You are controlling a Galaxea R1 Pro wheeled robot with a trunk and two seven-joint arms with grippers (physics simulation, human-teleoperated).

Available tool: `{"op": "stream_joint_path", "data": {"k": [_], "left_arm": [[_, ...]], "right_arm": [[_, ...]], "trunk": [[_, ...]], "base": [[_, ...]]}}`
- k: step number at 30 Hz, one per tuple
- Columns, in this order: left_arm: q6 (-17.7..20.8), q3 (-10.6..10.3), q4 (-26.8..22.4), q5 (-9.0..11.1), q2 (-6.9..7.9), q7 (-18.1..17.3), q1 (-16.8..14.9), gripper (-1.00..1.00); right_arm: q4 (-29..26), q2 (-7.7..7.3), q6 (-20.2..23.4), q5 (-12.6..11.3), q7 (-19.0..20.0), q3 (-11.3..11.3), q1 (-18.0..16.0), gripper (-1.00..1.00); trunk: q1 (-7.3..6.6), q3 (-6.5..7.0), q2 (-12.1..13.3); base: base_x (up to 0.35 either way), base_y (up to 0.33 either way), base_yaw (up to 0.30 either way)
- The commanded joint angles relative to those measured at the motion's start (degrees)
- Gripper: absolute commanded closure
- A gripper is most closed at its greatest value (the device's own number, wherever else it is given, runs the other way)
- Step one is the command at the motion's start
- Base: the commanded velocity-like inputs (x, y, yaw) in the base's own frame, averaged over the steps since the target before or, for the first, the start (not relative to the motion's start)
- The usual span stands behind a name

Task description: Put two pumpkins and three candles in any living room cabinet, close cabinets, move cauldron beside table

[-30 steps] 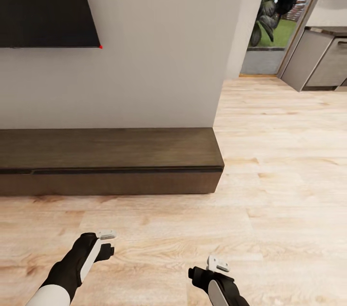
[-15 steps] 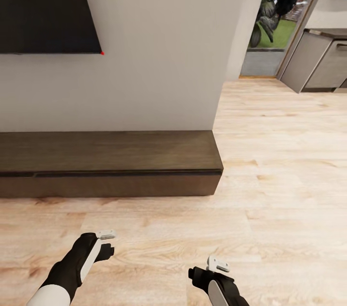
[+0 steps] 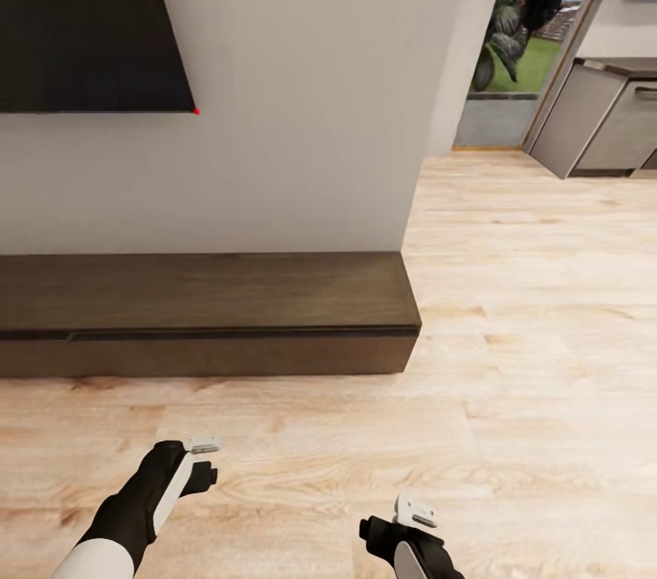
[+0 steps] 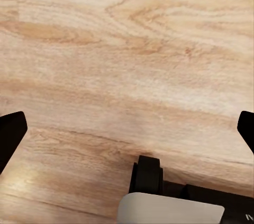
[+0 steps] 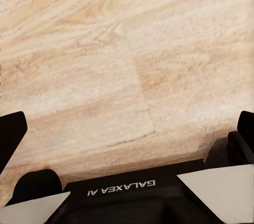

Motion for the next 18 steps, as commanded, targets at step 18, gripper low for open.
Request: {"op": "stream_joint_path", "data": {"k": [18], "left_arm": [[-5.2,-0.3,7.0,0.6,0.16,0.5,-0.1,-1.00]], "right_arm": [[5.0,-3.62,-3.0,-1.0,-0.4,0.1,-0.2,-1.00]], "trunk": [[-3.96,3.19,7.2]], "base": [[0.000,0.000,0.000]]}}
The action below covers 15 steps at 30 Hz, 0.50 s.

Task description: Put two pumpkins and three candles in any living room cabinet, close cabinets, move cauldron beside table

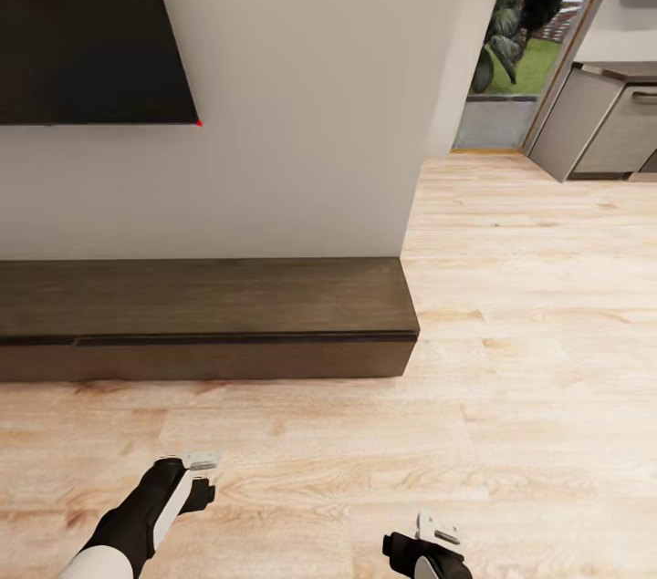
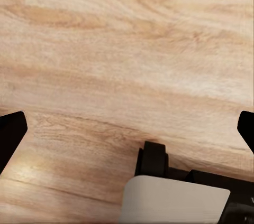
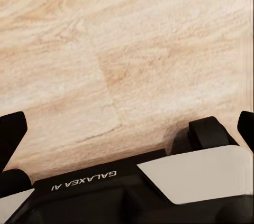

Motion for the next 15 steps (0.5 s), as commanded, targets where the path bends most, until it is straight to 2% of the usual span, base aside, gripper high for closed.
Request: {"op": "stream_joint_path", "data": {"k": [1,5,9,15], "left_arm": [[-0.7,0.1,1.0,0.6,0.07,0.4,0.0,-1.00],[-5.7,-0.2,8.0,0.5,0.00,0.6,0.0,-1.00],[-13.4,-0.5,19.5,0.4,0.13,0.8,0.0,-1.00],[-20.2,-0.6,26.6,0.3,0.69,0.8,0.0,-1.00]], "right_arm": [[0.1,-0.24,0.0,-0.5,-0.6,0.2,-0.1,-1.00],[3.1,-1.83,-2.6,-0.4,-0.7,0.2,0.0,-1.00],[12.0,-2.72,-7.4,-0.1,-0.6,0.2,-0.1,-1.00],[17.5,-2.94,-10.7,-0.1,-0.5,0.5,0.3,-1.00]], "trunk": [[-0.23,0.14,0.4],[-1.11,0.86,2.0],[-1.99,1.58,3.6],[-3.30,2.66,6.0]], "base": [[0.000,0.000,0.000],[0.000,0.000,0.000],[0.000,0.000,0.000],[0.000,0.000,0.000]]}}
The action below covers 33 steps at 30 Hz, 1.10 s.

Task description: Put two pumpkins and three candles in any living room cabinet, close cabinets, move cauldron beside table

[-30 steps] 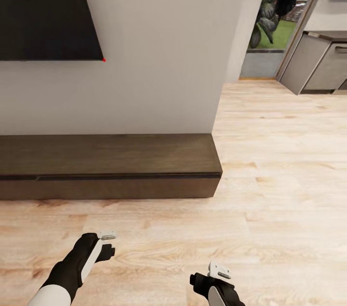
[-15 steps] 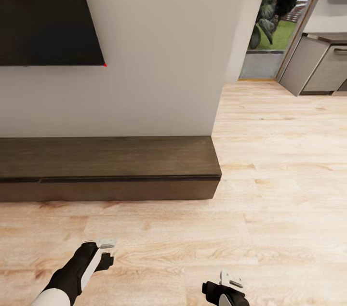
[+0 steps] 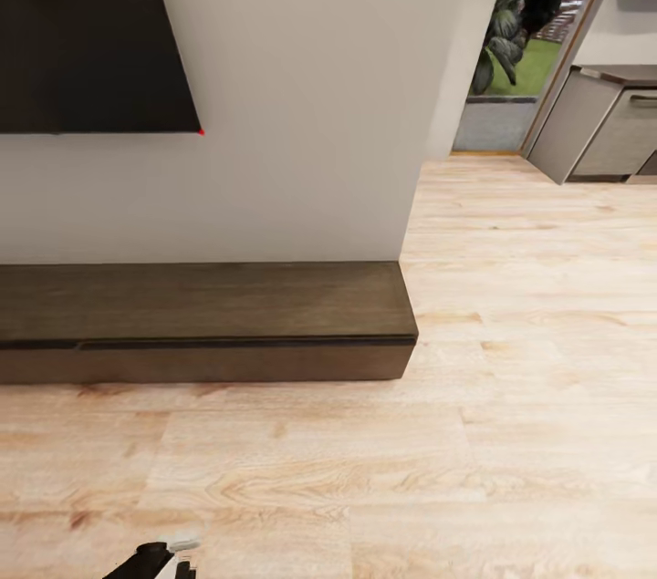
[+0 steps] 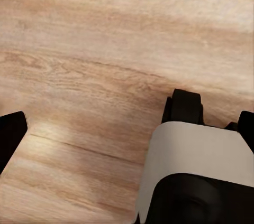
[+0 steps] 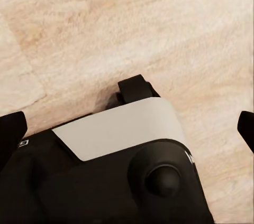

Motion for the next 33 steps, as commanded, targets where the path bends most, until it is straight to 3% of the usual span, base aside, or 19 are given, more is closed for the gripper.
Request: {"op": "stream_joint_path", "data": {"k": [1,5,12,21,23,33], "left_arm": [[-0.8,0.0,0.6,0.3,0.06,0.3,0.1,-1.00],[-4.9,0.0,4.3,-2.6,0.17,0.4,0.5,-1.00],[-9.6,0.1,8.6,-3.2,0.11,0.4,2.1,-1.00],[-11.0,0.1,8.9,-3.7,0.04,0.4,6.0,-1.00],[-11.1,0.1,8.9,-4.0,-0.01,0.4,7.3,-1.00],[-14.1,0.1,10.0,-4.0,-0.40,0.4,9.5,-1.00]], "right_arm": [[1.5,-0.03,0.0,-0.3,-0.5,0.5,0.0,-1.00],[5.7,0.08,-0.8,-0.1,-0.5,0.9,0.1,-1.00],[6.4,-0.13,-1.4,-0.3,-0.5,0.9,0.0,-1.00],[10.6,-1.72,-12.8,-0.3,-0.5,0.8,0.0,-1.00],[13.5,-1.82,-17.6,-0.4,-0.7,0.8,0.0,-1.00],[22.5,-2.02,-24.7,-0.4,-0.7,0.8,0.0,-1.00]], "trunk": [[-0.23,0.15,0.4],[-1.11,0.87,2.0],[-2.64,2.12,4.8],[-4.62,3.74,8.4],[-5.06,4.10,9.2],[-7.26,5.89,13.2]], "base": [[0.000,0.000,0.000],[0.000,0.000,0.000],[0.000,0.000,0.000],[0.000,0.000,0.000],[0.000,0.000,0.000],[0.000,0.000,0.000]]}}
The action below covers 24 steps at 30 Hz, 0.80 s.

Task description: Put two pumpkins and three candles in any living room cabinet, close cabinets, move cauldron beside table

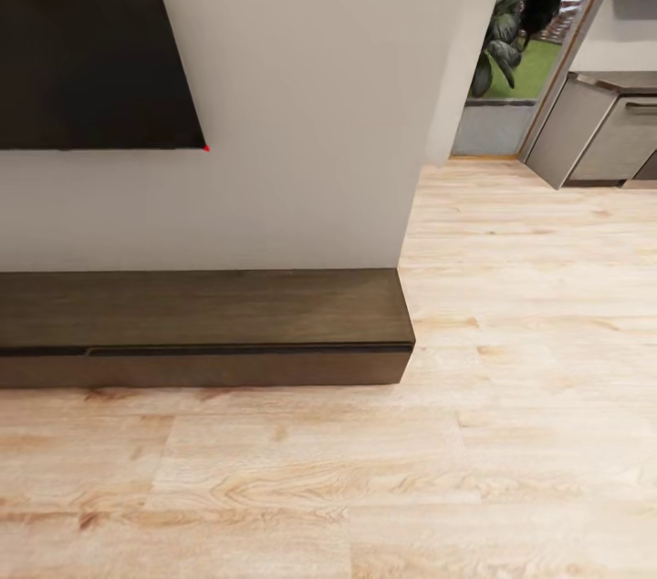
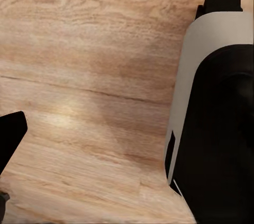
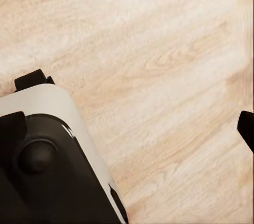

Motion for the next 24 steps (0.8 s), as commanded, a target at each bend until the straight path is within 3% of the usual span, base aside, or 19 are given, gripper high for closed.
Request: {"op": "stream_joint_path", "data": {"k": [1,13,19,24], "left_arm": [[0.0,0.0,0.2,0.3,-0.01,0.1,0.1,-1.00],[-0.2,0.0,0.6,0.5,0.28,0.1,2.6,-1.00],[-0.3,0.2,0.6,0.5,-1.42,-0.4,3.6,-1.00],[-0.3,0.2,0.6,0.5,-1.58,-0.4,3.6,-1.00]], "right_arm": [[0.2,-0.01,-0.3,-0.6,-0.1,0.6,0.0,-1.00],[3.2,0.00,-0.2,-0.6,-0.1,0.6,0.5,-1.00],[4.8,0.86,0.2,-0.9,0.2,0.5,1.2,-1.00],[4.9,0.66,0.3,-1.0,0.2,0.4,1.4,-1.00]], "trunk": [[-0.23,0.15,0.4],[-0.23,0.15,0.4],[-0.23,0.15,0.4],[-0.23,0.15,0.4]], "base": [[0.000,0.000,0.000],[0.000,0.000,0.000],[0.000,0.000,0.000],[0.000,0.000,0.000]]}}
